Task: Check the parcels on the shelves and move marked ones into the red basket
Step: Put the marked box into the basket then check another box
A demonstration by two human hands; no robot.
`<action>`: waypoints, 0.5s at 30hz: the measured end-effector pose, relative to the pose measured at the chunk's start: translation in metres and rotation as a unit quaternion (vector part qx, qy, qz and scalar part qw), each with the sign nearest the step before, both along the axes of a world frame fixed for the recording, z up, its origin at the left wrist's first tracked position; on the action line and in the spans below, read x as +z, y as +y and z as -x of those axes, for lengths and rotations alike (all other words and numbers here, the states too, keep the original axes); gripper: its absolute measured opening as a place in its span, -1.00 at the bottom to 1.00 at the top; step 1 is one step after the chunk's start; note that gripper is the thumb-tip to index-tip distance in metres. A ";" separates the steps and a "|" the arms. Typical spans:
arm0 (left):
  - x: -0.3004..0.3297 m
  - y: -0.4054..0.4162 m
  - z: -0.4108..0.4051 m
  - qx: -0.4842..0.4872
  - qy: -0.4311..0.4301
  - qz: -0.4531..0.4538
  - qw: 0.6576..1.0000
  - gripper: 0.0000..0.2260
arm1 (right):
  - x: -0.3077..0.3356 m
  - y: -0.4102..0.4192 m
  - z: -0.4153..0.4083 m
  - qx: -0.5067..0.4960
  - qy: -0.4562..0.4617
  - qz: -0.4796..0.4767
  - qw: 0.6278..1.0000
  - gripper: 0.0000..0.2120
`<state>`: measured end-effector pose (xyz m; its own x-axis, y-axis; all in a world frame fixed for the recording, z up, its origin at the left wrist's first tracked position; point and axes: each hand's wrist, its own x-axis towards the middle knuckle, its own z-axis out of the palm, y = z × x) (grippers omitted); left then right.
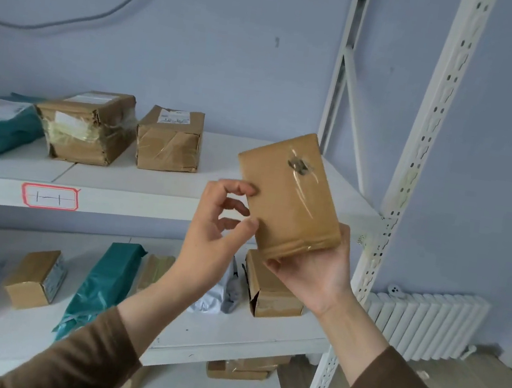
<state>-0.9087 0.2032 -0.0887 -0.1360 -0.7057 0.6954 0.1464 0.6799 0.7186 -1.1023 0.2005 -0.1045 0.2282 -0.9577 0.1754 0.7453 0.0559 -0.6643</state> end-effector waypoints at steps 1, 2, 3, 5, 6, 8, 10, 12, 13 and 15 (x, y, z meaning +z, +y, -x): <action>-0.006 0.001 -0.001 -0.003 0.004 -0.001 1.000 -0.72 | -0.001 0.002 -0.001 -0.008 0.007 -0.002 1.000 -0.29; -0.010 0.002 -0.003 -0.005 0.011 -0.010 1.000 -0.74 | -0.003 0.004 -0.002 -0.018 0.015 -0.004 1.000 -0.27; -0.013 0.001 -0.005 -0.007 0.022 -0.030 0.999 -0.75 | -0.003 0.005 -0.004 -0.034 0.023 -0.004 0.999 -0.26; -0.017 -0.001 -0.009 -0.010 0.033 -0.088 0.996 -0.71 | -0.004 0.008 -0.010 -0.084 0.050 0.019 0.995 -0.31; -0.018 -0.002 -0.011 -0.020 0.030 -0.115 0.993 -0.65 | -0.005 0.009 -0.014 -0.120 0.079 0.041 0.989 -0.37; -0.023 -0.006 -0.014 -0.058 0.021 -0.165 0.984 -0.53 | -0.004 0.013 -0.028 -0.205 0.201 0.096 0.953 -0.43; -0.027 -0.006 -0.014 -0.092 0.016 -0.205 0.974 -0.43 | -0.006 0.017 -0.041 -0.322 0.366 0.147 0.861 -0.38; -0.028 -0.006 -0.013 -0.112 0.022 -0.237 0.965 -0.37 | -0.010 0.018 -0.049 -0.433 0.484 0.195 0.735 -0.31; -0.028 -0.006 -0.011 -0.120 0.030 -0.253 0.959 -0.36 | -0.011 0.019 -0.053 -0.467 0.516 0.223 0.683 -0.26; -0.027 -0.008 -0.009 -0.134 0.047 -0.274 0.951 -0.32 | -0.010 0.023 -0.061 -0.506 0.558 0.266 0.602 -0.18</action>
